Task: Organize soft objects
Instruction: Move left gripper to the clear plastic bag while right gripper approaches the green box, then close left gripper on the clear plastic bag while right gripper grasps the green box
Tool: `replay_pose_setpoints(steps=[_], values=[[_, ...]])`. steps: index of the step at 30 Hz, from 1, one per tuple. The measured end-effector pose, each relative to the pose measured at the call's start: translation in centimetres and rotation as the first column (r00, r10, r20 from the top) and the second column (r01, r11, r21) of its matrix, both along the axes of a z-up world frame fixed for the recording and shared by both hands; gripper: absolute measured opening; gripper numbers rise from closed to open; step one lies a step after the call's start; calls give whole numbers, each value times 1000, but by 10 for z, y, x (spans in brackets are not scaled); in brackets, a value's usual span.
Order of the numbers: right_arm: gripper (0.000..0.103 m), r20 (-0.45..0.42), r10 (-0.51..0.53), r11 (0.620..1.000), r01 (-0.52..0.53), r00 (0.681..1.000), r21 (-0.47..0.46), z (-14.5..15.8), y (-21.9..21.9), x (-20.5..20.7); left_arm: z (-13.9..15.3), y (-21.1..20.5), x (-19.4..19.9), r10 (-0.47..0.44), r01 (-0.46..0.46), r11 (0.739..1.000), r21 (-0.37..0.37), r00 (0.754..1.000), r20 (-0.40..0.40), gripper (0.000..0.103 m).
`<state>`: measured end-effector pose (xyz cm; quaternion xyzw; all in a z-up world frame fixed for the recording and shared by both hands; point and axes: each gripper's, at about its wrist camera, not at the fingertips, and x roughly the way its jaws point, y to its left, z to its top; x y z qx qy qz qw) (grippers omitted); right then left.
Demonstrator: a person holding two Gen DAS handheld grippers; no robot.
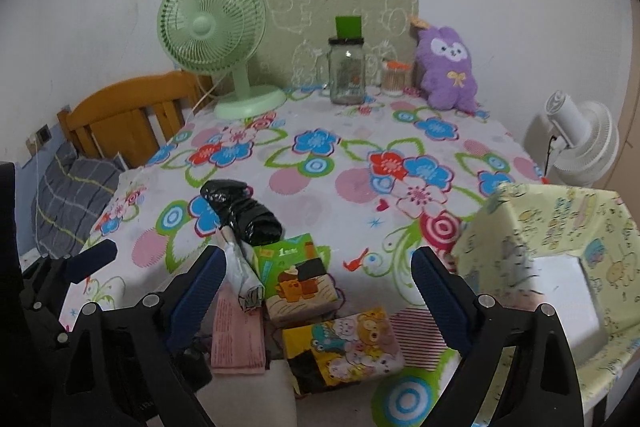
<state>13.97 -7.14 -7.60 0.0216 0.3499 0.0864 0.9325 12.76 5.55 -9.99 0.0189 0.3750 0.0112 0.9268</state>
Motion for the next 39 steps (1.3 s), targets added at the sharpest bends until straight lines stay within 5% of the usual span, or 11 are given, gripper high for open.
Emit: replay_pose_setpoints(steps=[28, 36, 39], values=[[89, -180, 19, 1000, -23, 983, -17, -55, 19, 47, -44, 16, 39, 30, -35, 999, -34, 991, -134, 91], [86, -186, 44, 999, -47, 981, -12, -55, 23, 46, -45, 15, 36, -1, -6, 998, -55, 992, -130, 76], [75, -213, 38, 999, -41, 976, -8, -59, 22, 48, -46, 16, 35, -6, -3, 998, -65, 991, -135, 75]])
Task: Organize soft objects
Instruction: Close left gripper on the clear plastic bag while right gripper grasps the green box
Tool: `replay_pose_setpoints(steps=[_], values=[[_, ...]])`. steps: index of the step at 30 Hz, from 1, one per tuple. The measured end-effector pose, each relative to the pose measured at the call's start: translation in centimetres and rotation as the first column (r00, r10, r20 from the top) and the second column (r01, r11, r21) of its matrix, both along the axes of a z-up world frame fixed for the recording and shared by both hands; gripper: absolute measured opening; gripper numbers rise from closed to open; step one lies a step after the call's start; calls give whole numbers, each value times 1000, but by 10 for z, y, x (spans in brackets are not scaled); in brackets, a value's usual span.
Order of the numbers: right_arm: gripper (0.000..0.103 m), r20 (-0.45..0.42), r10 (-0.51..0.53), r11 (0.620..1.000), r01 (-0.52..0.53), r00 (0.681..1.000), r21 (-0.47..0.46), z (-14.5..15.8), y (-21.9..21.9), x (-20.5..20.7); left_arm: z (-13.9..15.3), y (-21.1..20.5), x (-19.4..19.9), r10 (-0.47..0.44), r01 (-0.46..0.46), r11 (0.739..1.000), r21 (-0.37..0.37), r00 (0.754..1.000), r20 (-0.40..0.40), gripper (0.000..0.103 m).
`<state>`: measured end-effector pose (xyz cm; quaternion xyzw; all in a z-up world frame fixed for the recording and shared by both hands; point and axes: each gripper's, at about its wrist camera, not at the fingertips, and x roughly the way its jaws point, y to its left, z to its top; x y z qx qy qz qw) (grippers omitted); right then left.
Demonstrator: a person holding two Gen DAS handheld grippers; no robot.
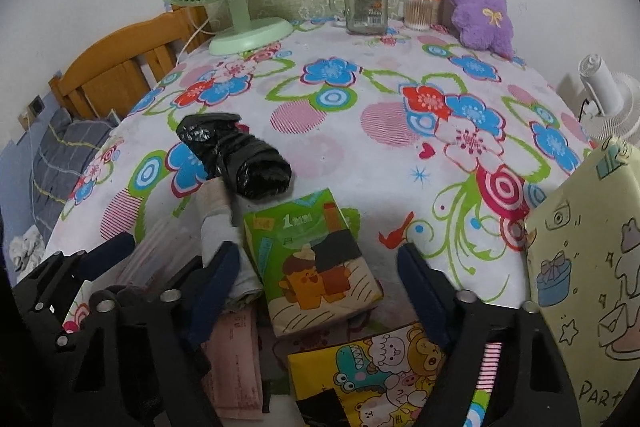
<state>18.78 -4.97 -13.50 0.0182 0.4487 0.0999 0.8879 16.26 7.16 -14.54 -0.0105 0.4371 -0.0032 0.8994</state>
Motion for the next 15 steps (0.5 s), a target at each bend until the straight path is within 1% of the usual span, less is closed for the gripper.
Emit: replay_pose_setpoints(steps=[4, 5, 10, 13, 15], values=[[64, -37, -18, 999, 19, 999, 26, -5, -4, 3, 2, -6, -1, -3, 3, 999, 47, 1000, 1, 76], [62, -42, -18, 1000, 19, 999, 25, -7, -4, 4, 2, -6, -1, 0, 0, 998, 55, 1000, -1, 77], [54, -37, -11, 1000, 12, 999, 22, -6, -3, 3, 1, -2, -1, 4, -3, 999, 33, 1000, -9, 79], [53, -33, -11, 1000, 11, 999, 29, -4, -5, 2, 1, -1, -1, 2, -2, 999, 36, 1000, -5, 79], [52, -27, -12, 1000, 12, 1000, 29, -1, -7, 0, 2, -2, -2, -8, 8, 999, 32, 1000, -2, 76]])
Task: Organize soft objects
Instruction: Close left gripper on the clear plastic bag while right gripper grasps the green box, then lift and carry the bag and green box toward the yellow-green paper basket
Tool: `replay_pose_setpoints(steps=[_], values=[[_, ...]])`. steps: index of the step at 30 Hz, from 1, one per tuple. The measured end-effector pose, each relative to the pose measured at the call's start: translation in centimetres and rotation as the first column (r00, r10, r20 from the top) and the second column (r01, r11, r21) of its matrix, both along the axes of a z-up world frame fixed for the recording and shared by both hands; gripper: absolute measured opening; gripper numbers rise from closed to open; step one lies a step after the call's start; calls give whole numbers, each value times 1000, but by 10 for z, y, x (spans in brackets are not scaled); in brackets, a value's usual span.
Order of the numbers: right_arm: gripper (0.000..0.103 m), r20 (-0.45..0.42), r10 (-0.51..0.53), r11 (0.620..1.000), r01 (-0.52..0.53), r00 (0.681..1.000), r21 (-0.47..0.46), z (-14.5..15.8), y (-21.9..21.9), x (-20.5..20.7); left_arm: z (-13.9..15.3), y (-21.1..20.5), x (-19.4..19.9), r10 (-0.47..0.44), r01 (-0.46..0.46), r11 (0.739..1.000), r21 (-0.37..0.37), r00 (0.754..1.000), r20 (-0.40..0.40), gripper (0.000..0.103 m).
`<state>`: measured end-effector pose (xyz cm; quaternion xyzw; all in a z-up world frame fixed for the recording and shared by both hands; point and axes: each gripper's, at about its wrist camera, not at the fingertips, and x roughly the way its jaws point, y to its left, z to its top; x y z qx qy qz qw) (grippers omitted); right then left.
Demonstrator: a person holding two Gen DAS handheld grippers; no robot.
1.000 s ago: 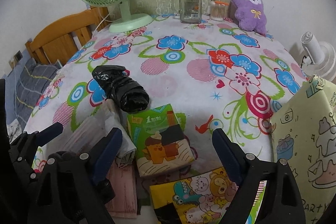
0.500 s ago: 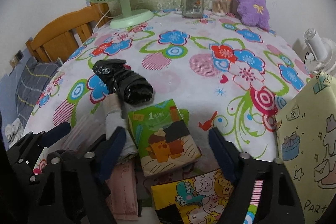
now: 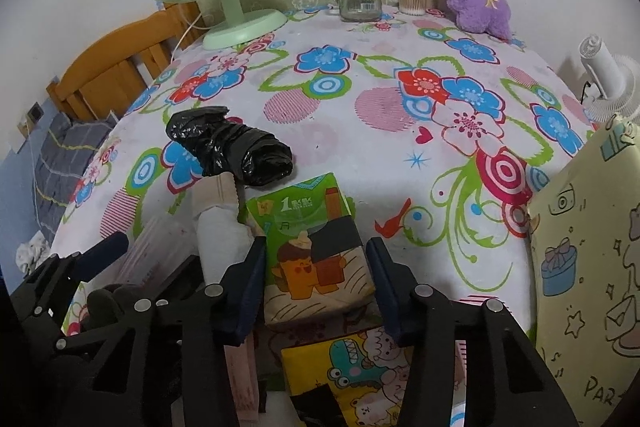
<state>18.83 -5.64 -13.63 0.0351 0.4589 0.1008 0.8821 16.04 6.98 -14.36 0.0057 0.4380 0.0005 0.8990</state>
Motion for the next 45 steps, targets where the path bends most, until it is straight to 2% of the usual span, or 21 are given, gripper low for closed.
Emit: replay_pose_setpoints(steps=[1, 3, 9, 14, 28, 45], values=[[52, 5, -3, 1000, 3, 1000, -1, 1, -1, -1, 0, 0, 0, -7, 7, 1000, -6, 1000, 0, 73], [52, 12, -5, 1000, 5, 1000, 2, 4, -2, -2, 0, -1, -1, -29, 29, 999, -40, 1000, -3, 60], [52, 25, -11, 1000, 11, 1000, 0, 10, -4, -6, 3, -4, -5, -64, 64, 995, -73, 998, 2, 38], [52, 38, -17, 1000, 16, 999, 5, 17, -5, -11, 10, -3, -8, -69, 71, 993, -96, 997, 17, 29], [52, 112, -22, 1000, 20, 993, 20, 48, -11, -30, 47, -11, -23, -85, 94, 992, -84, 990, 114, 25], [52, 199, -41, 998, 32, 979, 49, 90, -32, -55, 90, -35, -44, -91, 103, 993, -58, 980, 180, 25]])
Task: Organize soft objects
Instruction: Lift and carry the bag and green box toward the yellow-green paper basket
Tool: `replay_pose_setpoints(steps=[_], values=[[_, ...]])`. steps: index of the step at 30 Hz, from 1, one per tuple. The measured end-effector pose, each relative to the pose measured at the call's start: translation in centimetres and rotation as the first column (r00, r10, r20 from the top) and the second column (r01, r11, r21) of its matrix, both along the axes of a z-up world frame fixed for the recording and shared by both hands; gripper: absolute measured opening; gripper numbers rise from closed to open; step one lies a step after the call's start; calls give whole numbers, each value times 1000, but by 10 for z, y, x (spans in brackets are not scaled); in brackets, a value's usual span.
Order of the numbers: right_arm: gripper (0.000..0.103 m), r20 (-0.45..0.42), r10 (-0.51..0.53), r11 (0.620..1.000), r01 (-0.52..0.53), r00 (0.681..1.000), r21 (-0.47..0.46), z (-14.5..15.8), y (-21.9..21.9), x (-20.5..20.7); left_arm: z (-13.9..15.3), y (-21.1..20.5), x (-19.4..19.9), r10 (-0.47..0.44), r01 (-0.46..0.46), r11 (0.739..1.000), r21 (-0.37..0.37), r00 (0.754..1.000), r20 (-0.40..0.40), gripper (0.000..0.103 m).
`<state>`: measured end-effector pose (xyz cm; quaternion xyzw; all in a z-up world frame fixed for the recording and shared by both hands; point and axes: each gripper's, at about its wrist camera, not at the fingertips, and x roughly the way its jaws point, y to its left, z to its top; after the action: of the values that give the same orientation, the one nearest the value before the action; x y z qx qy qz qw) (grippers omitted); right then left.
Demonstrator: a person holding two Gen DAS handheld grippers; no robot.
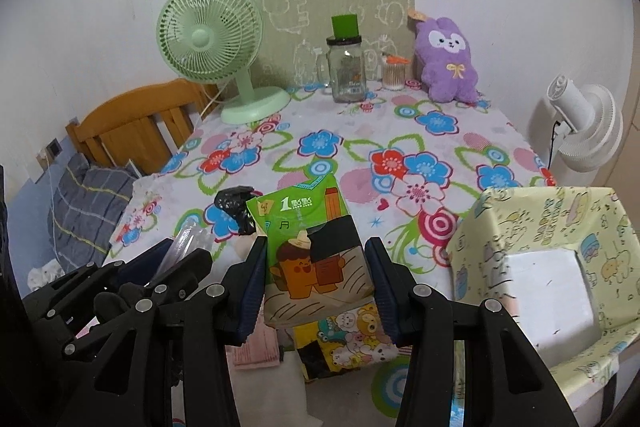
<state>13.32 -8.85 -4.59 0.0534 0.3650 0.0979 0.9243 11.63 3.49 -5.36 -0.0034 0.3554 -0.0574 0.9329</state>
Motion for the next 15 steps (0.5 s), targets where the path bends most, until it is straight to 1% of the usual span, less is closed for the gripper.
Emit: replay_pose_setpoints(steps=[7, 15], values=[[52, 36, -6, 1000, 6, 999, -4, 16, -12, -12, 16, -13, -10, 4, -5, 1000, 9, 999, 34, 25], [52, 72, -20, 1000, 20, 997, 3, 33, -29, -20, 32, -33, -15, -18, 16, 999, 31, 997, 73, 25]])
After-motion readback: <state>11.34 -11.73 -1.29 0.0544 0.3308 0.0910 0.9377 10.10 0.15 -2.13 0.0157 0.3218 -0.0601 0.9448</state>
